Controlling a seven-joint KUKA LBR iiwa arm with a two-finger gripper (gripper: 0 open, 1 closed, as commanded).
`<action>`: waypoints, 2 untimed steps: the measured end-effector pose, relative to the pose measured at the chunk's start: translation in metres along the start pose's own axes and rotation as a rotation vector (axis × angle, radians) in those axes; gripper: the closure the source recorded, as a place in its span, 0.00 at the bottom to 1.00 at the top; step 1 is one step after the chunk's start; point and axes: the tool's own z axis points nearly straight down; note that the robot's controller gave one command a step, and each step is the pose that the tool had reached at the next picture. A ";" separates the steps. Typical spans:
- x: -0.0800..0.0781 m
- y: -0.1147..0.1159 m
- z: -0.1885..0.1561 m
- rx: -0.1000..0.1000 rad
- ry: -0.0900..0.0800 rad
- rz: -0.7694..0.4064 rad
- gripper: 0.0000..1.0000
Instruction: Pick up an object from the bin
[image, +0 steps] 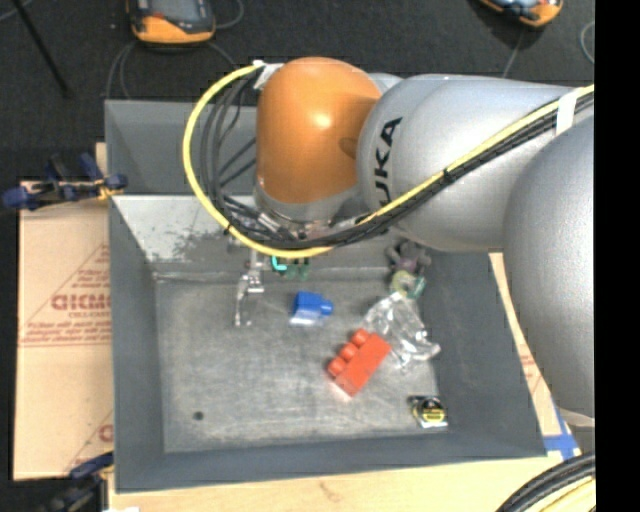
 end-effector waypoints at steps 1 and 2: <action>-0.033 -0.080 0.119 0.004 -0.003 -0.223 0.00; -0.023 -0.133 0.109 0.004 -0.005 -0.379 0.00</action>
Offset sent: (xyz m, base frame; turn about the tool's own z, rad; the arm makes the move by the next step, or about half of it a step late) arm 0.0327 -0.0756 -0.1166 -0.2275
